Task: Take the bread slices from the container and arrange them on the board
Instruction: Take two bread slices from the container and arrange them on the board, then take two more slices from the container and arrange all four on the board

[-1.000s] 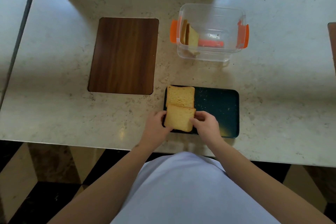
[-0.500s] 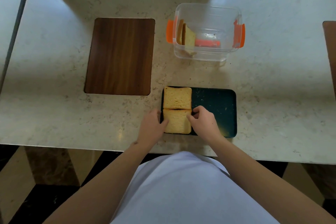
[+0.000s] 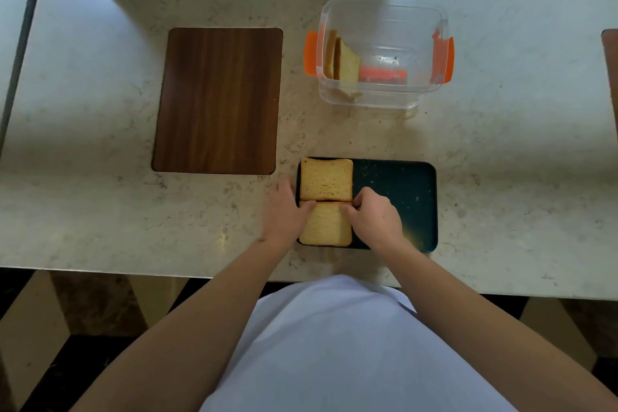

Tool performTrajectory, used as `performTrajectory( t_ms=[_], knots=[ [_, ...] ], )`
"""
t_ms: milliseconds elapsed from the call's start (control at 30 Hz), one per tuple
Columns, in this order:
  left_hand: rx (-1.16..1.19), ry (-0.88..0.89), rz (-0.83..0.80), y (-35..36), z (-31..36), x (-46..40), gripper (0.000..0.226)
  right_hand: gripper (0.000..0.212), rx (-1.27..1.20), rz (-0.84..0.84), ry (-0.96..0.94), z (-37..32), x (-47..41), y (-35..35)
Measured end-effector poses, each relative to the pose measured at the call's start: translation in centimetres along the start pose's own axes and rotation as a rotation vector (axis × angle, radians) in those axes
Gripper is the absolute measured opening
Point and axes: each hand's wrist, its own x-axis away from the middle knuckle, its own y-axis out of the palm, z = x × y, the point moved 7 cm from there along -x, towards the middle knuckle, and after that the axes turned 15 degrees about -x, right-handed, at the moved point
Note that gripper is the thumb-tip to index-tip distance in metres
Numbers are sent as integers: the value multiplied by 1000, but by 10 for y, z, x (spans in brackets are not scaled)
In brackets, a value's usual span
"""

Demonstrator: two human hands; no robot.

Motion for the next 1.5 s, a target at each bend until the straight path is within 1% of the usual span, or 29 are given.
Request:
performTrajectory(
  t_ms=[33, 100, 167, 233, 333, 433, 533, 633, 667, 733, 800, 867, 967, 1000, 1067, 1133, 1167, 1267, 1333, 1367, 1433, 1467, 1500],
  knots=[
    [21, 1, -9, 0, 0, -1, 48, 27, -35, -5, 4, 0, -4, -1],
    [100, -7, -35, 0, 0, -4, 58, 37, -187, -3, 34, 0, -11, -4],
    [155, -9, -43, -2, 2, -7, 60, 45, -282, 7, 64, -3, -18, -5],
    [173, -2, -42, -2, 3, -8, 54, 41, -266, 1, 78, -6, -21, -3],
    [140, 1, -43, -2, 4, -5, 44, 38, -248, -9, 95, -8, -22, 2],
    [120, -5, -53, 0, 5, -4, 42, 38, -250, -25, 91, -10, -21, 6],
    [131, 8, -59, -1, 4, -2, 38, 36, -288, -40, 102, -9, -20, 5],
    [142, 42, -84, -1, 4, 2, 31, 37, -376, -37, 143, 1, -17, 0],
    [143, 52, -102, 0, 4, 4, 32, 39, -413, -45, 169, 6, -14, 1],
    [137, 66, -151, 4, 3, 9, 45, 38, -460, -84, 217, 13, -7, 6],
    [103, 66, -172, 8, 0, 14, 51, 32, -443, -120, 212, 13, -1, 13],
    [58, 47, -193, 10, -1, 17, 48, 27, -426, -124, 199, 9, 0, 15],
    [-63, 21, -290, 3, 8, 8, 40, 15, -404, -173, 218, 5, -5, 13],
    [-111, 31, -305, -4, 14, 0, 39, 13, -349, -203, 213, 2, -8, 10],
    [-142, 72, -274, -24, 33, -21, 38, 13, -214, -232, 172, -9, -18, -6],
    [-76, 101, -210, -53, 59, -43, 36, 21, -160, -194, 101, -30, -33, -34],
    [1, 106, -186, -68, 72, -54, 33, 24, -175, -169, 60, -43, -42, -49],
    [250, 139, -129, -110, 115, -80, 22, 15, -291, -81, -92, -93, -65, -97],
    [293, 159, -71, -133, 138, -96, 20, 14, -337, 32, -211, -129, -84, -125],
    [301, 138, -37, -143, 145, -104, 21, 15, -350, 83, -237, -144, -95, -134],
    [350, 40, 5, -155, 156, -122, 21, 10, -308, 140, -216, -165, -126, -143],
    [389, -20, 3, -157, 160, -129, 22, 10, -258, 133, -182, -172, -139, -143],
    [416, -70, -5, -157, 164, -134, 24, 14, -205, 108, -141, -176, -153, -139]
  ],
)
